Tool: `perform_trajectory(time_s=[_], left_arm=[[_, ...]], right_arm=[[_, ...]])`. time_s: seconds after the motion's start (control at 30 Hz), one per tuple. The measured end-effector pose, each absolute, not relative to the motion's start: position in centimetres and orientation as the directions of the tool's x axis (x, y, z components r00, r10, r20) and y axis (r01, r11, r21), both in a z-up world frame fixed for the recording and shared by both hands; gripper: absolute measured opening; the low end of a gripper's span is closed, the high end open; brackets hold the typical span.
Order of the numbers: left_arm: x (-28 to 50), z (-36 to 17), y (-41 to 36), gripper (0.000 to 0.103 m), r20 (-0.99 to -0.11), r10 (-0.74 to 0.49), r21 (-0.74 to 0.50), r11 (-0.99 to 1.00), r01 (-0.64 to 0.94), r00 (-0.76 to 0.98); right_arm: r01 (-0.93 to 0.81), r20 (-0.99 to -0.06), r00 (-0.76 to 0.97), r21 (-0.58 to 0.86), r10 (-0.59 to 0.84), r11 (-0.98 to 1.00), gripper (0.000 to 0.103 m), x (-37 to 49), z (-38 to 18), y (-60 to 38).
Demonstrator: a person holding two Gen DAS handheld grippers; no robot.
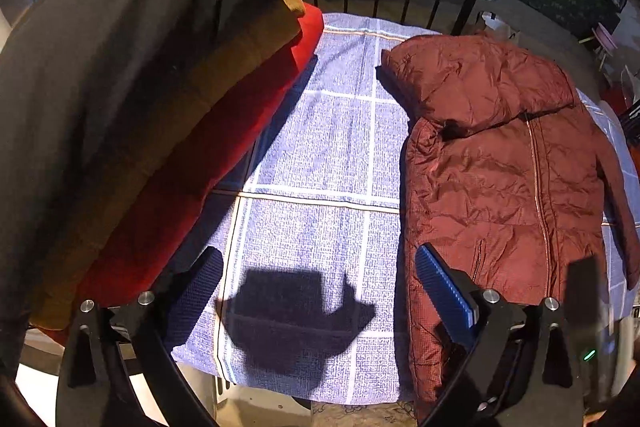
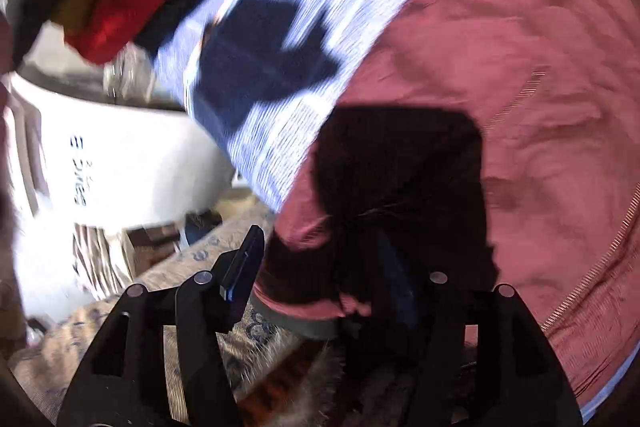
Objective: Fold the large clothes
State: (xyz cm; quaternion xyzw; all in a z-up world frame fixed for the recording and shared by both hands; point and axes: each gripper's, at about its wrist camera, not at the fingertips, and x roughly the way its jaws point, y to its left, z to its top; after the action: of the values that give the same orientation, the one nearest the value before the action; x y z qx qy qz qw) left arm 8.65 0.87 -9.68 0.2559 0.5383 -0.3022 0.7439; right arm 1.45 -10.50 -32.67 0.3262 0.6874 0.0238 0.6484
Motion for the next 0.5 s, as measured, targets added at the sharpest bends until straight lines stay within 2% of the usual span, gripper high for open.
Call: perform_trajectory(time_s=[0.03, 0.1, 0.23, 0.3, 0.5], left_arm=[[8.3, -10.2, 0.7, 0.095, -0.96, -0.166, 0.053, 0.684, 0.728, 0.226], [7.7, -10.9, -0.1, 0.095, -0.964, -0.158, 0.054, 0.676, 0.735, 0.216], [5.5, -11.6, -3.6, 0.095, -0.957, -0.167, 0.086, 0.619, 0.781, 0.238], [3.4, -11.8, -7.0, 0.095, -0.944, -0.174, 0.15, 0.532, 0.833, 0.282], [-3.2, -13.0, -17.0, 0.095, -0.882, -0.274, 0.323, 0.242, 0.915, 0.384]], right_arm=[[0.442, -0.877, 0.086, 0.46, 0.473, 0.771, 0.059, 0.9, -31.9, -11.7], [0.526, -0.881, 0.17, 0.46, 0.441, 0.715, 0.071, -0.6, -30.8, -15.3], [0.724, -0.906, 0.285, 0.418, 0.314, 0.549, 0.071, -5.6, -30.2, -22.9], [0.801, -0.907, 0.319, 0.414, 0.276, 0.432, 0.071, -8.9, -30.9, -25.7], [0.911, -0.927, 0.328, 0.361, 0.18, 0.202, 0.071, -19.4, -31.4, -33.0]])
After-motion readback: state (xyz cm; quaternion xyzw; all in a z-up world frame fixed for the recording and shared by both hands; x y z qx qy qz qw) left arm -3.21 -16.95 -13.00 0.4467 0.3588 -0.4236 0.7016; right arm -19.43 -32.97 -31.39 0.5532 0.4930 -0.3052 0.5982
